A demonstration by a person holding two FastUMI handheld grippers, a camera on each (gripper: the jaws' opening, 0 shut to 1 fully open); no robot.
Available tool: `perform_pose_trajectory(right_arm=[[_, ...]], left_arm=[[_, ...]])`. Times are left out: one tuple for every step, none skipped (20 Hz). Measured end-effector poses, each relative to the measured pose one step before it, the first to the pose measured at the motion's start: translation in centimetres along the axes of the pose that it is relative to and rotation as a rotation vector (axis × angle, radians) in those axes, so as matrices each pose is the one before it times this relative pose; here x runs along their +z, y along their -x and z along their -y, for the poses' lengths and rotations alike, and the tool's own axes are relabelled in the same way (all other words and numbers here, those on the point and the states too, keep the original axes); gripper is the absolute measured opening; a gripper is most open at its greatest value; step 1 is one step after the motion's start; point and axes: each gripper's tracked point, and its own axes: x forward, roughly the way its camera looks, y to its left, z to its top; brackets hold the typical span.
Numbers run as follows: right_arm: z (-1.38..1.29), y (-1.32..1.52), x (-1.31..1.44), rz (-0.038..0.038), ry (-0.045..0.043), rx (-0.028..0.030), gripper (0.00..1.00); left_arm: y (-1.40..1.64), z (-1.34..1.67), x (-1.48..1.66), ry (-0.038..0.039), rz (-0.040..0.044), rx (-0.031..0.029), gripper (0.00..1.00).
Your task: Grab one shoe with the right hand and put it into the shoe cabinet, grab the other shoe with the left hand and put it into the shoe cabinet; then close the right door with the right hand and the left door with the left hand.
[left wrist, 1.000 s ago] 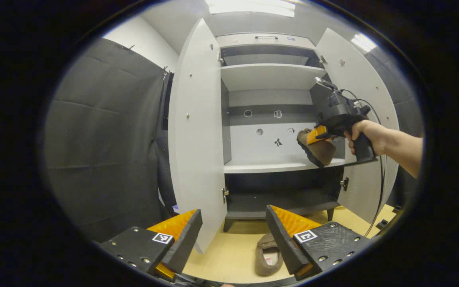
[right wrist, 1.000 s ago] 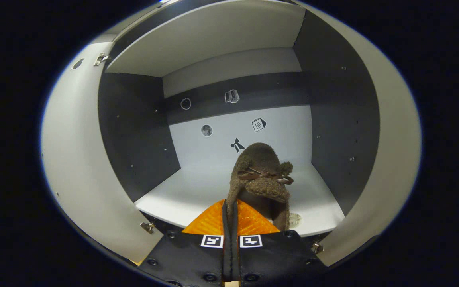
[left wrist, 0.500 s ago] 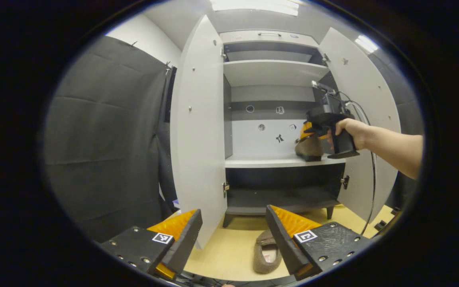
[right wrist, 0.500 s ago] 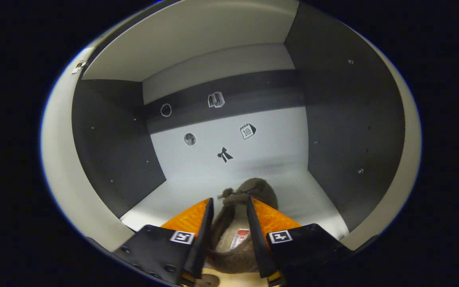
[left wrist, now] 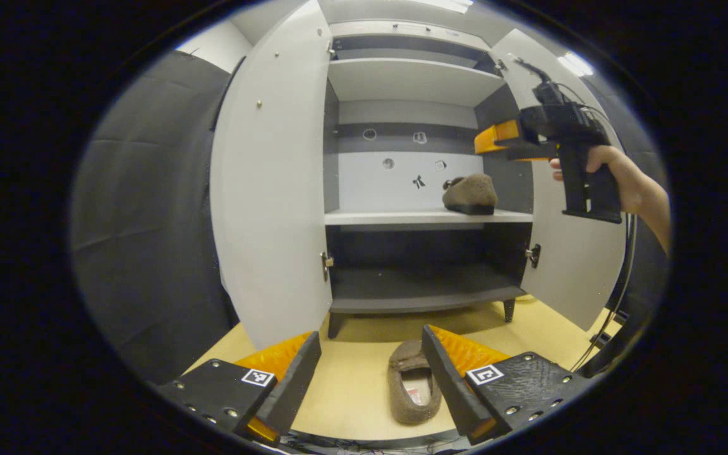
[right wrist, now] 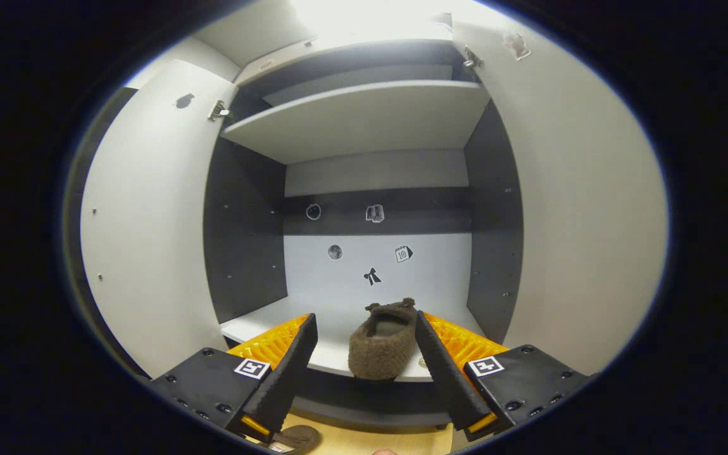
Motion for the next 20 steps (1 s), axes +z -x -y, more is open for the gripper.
perform_pose_trajectory(right_arm=[[-0.177,1.478,-0.364,0.01447,0.01237,-0.00033,0.98],[-0.209,1.335,-0.462,0.00051,0.01302,0.00098,0.98],[-0.124,1.535,-0.729,-0.01114,0.00454,-0.00660,0.98],[-0.144,1.257,-0.420,-0.00396,-0.00004,0.00127,0.98],[-0.239,1.130,-0.444,-0.00090,-0.00116,0.00318,0.98],[-0.269,1.217,-0.481,-0.00229,0.00539,0.00677,0.98],[-0.119,1.015,-0.595,-0.00401,0.01201,0.00176,0.98],[0.022,1.035,-0.691,-0.01052,0.01625,-0.00122,0.98],[-0.022,0.828,-0.732,-0.01436,0.01373,-0.00474,0.98],[0.003,0.732,-0.669,-0.01659,0.01026,-0.00270,1.00],[0.090,0.508,-0.609,-0.01283,0.00327,-0.00452,1.00],[0.253,0.525,-0.449,-0.01322,-0.00491,-0.00638,0.99],[0.357,0.435,-0.389,-0.01124,-0.00875,-0.01056,0.97],[0.459,0.340,-0.210,-0.00920,-0.01091,-0.01234,0.97],[0.286,0.227,-0.244,-0.00758,-0.01168,-0.00864,0.97],[0.303,0.213,-0.184,-0.00603,-0.00959,-0.00803,0.98],[0.190,0.201,-0.228,-0.00655,-0.00367,-0.00643,0.98],[0.230,0.148,-0.177,-0.00564,0.00363,-0.00689,0.98],[0.212,0.243,-0.194,-0.00576,0.00718,-0.00525,0.98],[0.124,0.125,-0.052,-0.00473,0.00446,-0.00194,0.98]], left_arm=[[-0.590,0.119,-1.020,-0.01058,-0.02957,-0.01832,0.94],[-0.677,0.006,-1.005,-0.01345,-0.03020,-0.01212,0.94],[-0.860,-0.047,-1.364,-0.01326,-0.02948,-0.00966,0.94],[-0.868,0.148,-1.241,-0.01050,-0.03433,-0.01307,0.94],[-0.902,0.190,-1.466,-0.00386,-0.04188,-0.01651,0.94],[-0.841,0.201,-1.021,0.00321,-0.03310,-0.01662,0.94],[-0.981,0.275,-0.906,0.00532,-0.02901,-0.01489,0.94],[-0.750,0.055,-0.682,0.00443,-0.02528,-0.00771,0.94],[-0.981,0.148,-0.647,0.00311,-0.02521,-0.00593,0.94],[-0.835,0.208,-0.598,-0.00041,-0.02030,-0.00243,0.94],[-0.867,-0.029,-0.420,-0.00236,-0.01914,0.00591,0.95],[-0.761,-0.136,-0.514,-0.00444,-0.02279,0.00882,0.95],[-0.845,-0.131,-0.405,-0.00357,-0.02401,0.00689,0.95],[-0.879,-0.138,-0.455,-0.00638,-0.02704,0.00756,1.00],[-0.808,-0.015,-0.298,-0.00783,-0.02506,0.00246,0.94],[-0.525,0.023,-0.464,-0.01205,-0.01898,0.00489,0.87],[-0.496,0.003,-0.302,-0.01624,-0.01404,0.00917,0.87],[-0.534,0.299,-0.215,-0.01048,-0.00472,-0.00471,0.87],[-0.423,0.518,0.099,0.00974,0.00375,-0.01607,0.88],[-0.375,0.296,-0.084,0.00398,-0.00892,-0.00454,0.89]])
